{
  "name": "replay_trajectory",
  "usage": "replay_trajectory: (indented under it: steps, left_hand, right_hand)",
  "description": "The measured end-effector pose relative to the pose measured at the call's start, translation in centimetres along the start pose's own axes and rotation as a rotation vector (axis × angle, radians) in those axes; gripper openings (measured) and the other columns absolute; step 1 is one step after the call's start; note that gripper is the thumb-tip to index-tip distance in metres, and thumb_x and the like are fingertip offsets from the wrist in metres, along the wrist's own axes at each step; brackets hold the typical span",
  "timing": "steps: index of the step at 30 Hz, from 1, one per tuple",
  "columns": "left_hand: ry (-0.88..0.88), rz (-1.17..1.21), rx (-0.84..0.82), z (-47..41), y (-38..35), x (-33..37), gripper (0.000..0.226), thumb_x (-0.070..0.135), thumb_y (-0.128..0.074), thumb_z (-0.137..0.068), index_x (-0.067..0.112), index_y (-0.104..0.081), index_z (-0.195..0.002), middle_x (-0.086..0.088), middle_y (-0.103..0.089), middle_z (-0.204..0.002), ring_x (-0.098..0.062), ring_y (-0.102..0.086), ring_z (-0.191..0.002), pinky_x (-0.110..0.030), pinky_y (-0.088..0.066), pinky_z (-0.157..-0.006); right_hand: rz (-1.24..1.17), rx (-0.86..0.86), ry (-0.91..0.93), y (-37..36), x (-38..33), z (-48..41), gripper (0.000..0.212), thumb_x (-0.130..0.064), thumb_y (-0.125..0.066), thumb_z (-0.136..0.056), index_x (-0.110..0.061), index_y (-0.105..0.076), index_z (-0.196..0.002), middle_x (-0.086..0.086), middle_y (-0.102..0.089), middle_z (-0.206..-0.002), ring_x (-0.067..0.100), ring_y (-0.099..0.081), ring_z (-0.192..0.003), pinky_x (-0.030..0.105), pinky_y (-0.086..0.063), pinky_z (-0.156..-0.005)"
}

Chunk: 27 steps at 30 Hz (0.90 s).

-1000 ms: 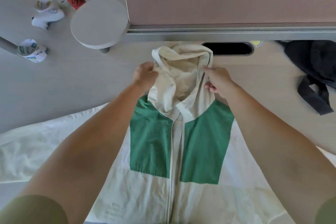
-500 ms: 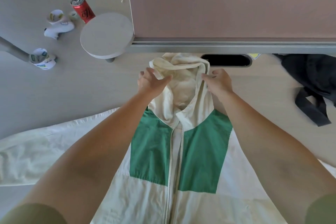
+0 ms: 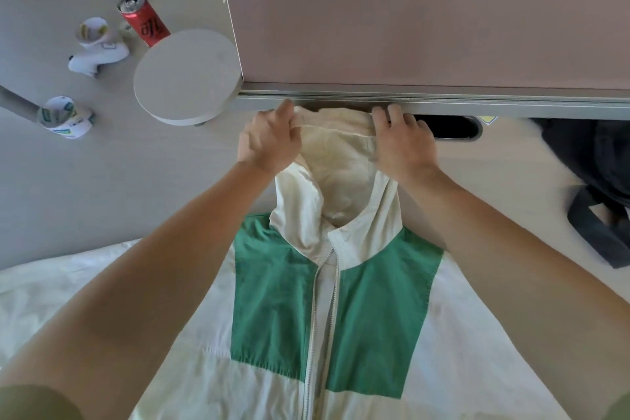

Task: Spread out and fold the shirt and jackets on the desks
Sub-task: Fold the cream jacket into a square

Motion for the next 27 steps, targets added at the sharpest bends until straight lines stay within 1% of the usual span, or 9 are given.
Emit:
replay_trajectory:
  steps: [4,8,10,13,15,18,21,24,27]
  left_hand:
    - [-0.063,0.182,0.101,1.2,2.3,0.8,0.015,0.013,-0.047,-0.085,0.013,-0.038,-0.073,0.004,-0.036,-0.053,-0.034,-0.039,-0.057,-0.033,-0.024,-0.051]
    - [-0.068,0.283,0.156,2.9,4.2,1.6,0.009,0.005,-0.046,-0.083,0.009,-0.040,-0.078,0.007,-0.034,-0.054,-0.034,-0.039,-0.056,-0.034,-0.022,-0.049]
    - [-0.079,0.229,0.152,3.6,5.1,1.5,0.009,0.001,-0.047,-0.083,0.007,-0.044,-0.088,0.001,-0.043,-0.064,-0.039,-0.048,-0.062,-0.035,-0.028,-0.055]
    - [-0.117,0.212,0.173,5.4,6.3,1.3,0.038,-0.003,-0.046,-0.085,0.002,-0.047,-0.123,-0.014,-0.056,-0.098,-0.041,-0.055,-0.076,-0.042,-0.041,-0.062]
    - [-0.180,0.268,0.178,8.4,6.0,0.9,0.055,-0.002,-0.044,-0.089,0.002,-0.036,-0.143,-0.020,-0.053,-0.111,-0.038,-0.054,-0.075,-0.045,-0.047,-0.062]
    - [-0.235,0.280,0.157,15.8,4.3,-1.8,0.066,0.003,-0.045,-0.094,0.004,-0.018,-0.154,-0.020,-0.048,-0.114,-0.032,-0.052,-0.066,-0.037,-0.046,-0.049]
    - [-0.221,0.271,0.087,23.7,1.9,-6.2,0.067,0.007,-0.042,-0.093,0.001,-0.015,-0.154,-0.022,-0.046,-0.117,-0.032,-0.053,-0.064,-0.029,-0.041,-0.043]
    - [-0.265,0.281,-0.219,29.8,-0.1,-10.5,0.071,0.027,-0.043,-0.094,0.012,-0.012,-0.156,-0.015,-0.039,-0.126,-0.033,-0.058,-0.066,-0.041,-0.053,-0.048]
    - [-0.231,0.108,-0.522,32.8,-0.6,-14.3,0.090,0.038,-0.058,-0.083,0.027,-0.001,-0.152,-0.010,-0.033,-0.132,-0.022,-0.061,-0.078,-0.039,-0.057,-0.069]
  right_hand:
    - [-0.068,0.191,0.111,1.0,-0.2,2.1,0.038,-0.020,-0.060,-0.075,-0.002,-0.059,-0.109,0.020,-0.057,-0.104,0.039,-0.058,-0.083,0.044,-0.049,-0.066]
    - [-0.516,0.175,-0.233,3.2,-0.1,3.4,0.023,-0.011,-0.054,-0.086,-0.007,-0.060,-0.108,0.014,-0.060,-0.104,0.037,-0.060,-0.085,0.040,-0.047,-0.063]
    - [-0.757,0.280,-0.332,5.1,-0.1,4.6,0.021,-0.006,-0.051,-0.085,-0.007,-0.064,-0.102,0.013,-0.059,-0.102,0.031,-0.056,-0.085,0.037,-0.048,-0.069]
    - [-0.817,0.537,-0.263,8.6,-1.0,8.1,0.025,0.002,-0.050,-0.083,-0.002,-0.067,-0.101,0.013,-0.057,-0.099,0.013,-0.041,-0.077,0.010,-0.038,-0.072]
    - [-0.743,0.578,-0.125,9.4,-2.3,11.7,0.032,0.000,-0.049,-0.083,-0.004,-0.066,-0.110,0.014,-0.056,-0.099,0.018,-0.048,-0.072,0.020,-0.048,-0.070]
    - [-0.593,0.554,0.086,7.4,-4.2,19.2,0.038,-0.006,-0.048,-0.083,-0.010,-0.059,-0.119,0.006,-0.054,-0.096,0.023,-0.054,-0.064,0.028,-0.047,-0.055]
    - [-0.522,0.421,0.273,3.8,-5.5,27.8,0.038,-0.003,-0.052,-0.083,-0.010,-0.056,-0.121,0.003,-0.055,-0.089,0.016,-0.048,-0.070,0.023,-0.043,-0.063]
    - [-0.452,0.149,0.426,0.1,-6.1,33.8,0.034,-0.010,-0.048,-0.085,-0.013,-0.055,-0.118,0.001,-0.059,-0.085,0.015,-0.050,-0.069,0.027,-0.049,-0.063]
    - [-0.587,-0.106,0.117,-0.1,-5.9,34.2,0.025,-0.026,-0.049,-0.095,-0.020,-0.058,-0.118,-0.011,-0.057,-0.087,0.004,-0.052,-0.065,0.025,-0.047,-0.058]
Point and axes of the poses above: each hand's wrist, its own z-axis away from the middle knuckle, its own y-axis out of the back of the hand, x = y × z, the point moved 1 cm from there along -z, towards the middle knuckle
